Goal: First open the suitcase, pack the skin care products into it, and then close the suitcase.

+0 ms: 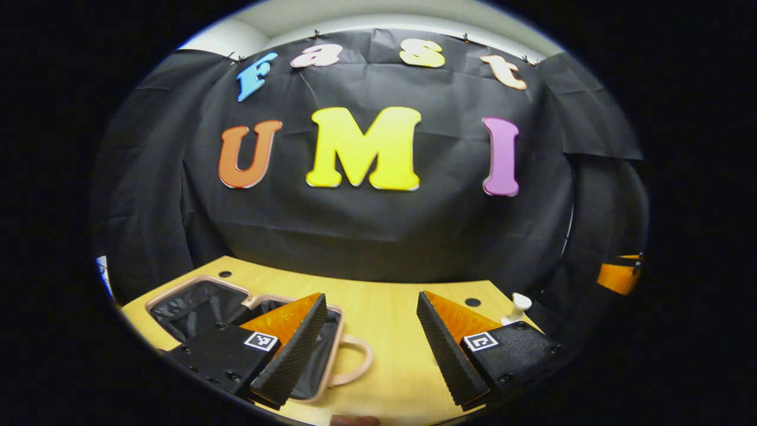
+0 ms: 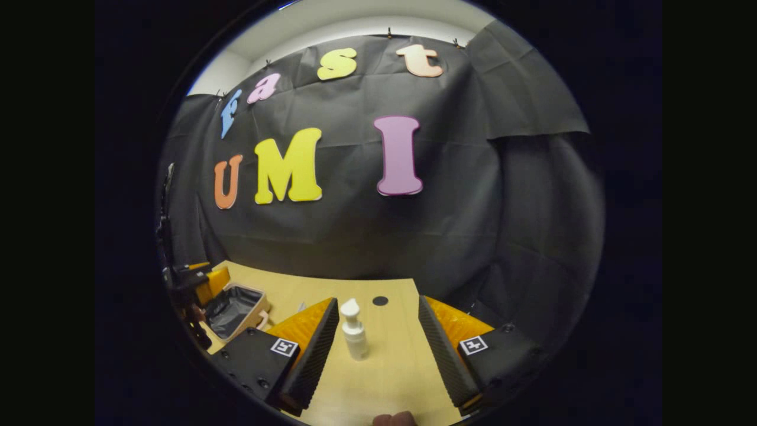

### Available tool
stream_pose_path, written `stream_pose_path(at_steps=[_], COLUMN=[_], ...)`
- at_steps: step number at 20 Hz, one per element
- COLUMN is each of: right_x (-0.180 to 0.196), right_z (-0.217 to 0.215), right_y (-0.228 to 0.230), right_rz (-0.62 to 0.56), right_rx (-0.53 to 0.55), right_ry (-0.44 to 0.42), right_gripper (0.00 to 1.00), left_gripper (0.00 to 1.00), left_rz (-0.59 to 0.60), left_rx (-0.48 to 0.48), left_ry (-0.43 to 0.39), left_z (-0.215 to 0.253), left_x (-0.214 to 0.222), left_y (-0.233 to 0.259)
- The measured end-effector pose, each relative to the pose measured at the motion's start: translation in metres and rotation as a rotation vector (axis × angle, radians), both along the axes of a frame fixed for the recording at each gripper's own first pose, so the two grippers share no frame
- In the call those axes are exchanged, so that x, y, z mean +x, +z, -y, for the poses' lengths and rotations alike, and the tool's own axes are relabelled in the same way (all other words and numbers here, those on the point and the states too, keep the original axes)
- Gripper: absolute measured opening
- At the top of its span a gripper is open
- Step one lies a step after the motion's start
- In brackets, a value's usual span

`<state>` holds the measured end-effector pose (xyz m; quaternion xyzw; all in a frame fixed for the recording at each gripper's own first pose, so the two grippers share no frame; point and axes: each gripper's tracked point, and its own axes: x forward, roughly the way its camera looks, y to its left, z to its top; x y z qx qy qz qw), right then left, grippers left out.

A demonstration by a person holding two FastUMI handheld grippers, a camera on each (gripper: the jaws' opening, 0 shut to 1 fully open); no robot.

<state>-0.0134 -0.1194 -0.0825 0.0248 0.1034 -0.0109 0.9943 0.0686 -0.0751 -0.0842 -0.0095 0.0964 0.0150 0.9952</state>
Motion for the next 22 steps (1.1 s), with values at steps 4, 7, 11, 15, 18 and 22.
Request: stream_pose_path(at_steps=[4, 7, 11, 15, 18, 22], right_x=[-0.007, -0.013, -0.020, -0.029, -0.033, -0.033], right_z=[0.025, 0.041, 0.055, 0.071, 0.076, 0.073], right_y=[-0.007, -0.010, -0.010, -0.021, -0.024, -0.029], right_rz=[-0.030, -0.053, -0.071, -0.110, -0.123, -0.132], right_rx=[-0.021, -0.032, -0.049, -0.051, -0.048, -0.048], right_ry=[-0.017, -0.030, -0.054, -0.090, -0.105, -0.102], right_gripper=[0.80, 0.80, 0.80, 0.80, 0.80, 0.80], left_gripper=[0.98, 0.98, 0.98, 0.93, 0.81, 0.67], left_rz=[-0.080, -0.134, -0.202, -0.269, -0.310, -0.309], left_rx=[0.048, 0.053, 0.028, 0.029, 0.005, 0.002], left_ry=[-0.107, -0.146, -0.150, -0.124, -0.114, -0.149], left_z=[0.055, 0.083, 0.102, 0.101, 0.100, 0.108], left_x=[0.004, 0.018, 0.046, 0.065, 0.074, 0.085], left_y=[-0.053, -0.085, -0.127, -0.164, -0.178, -0.180])
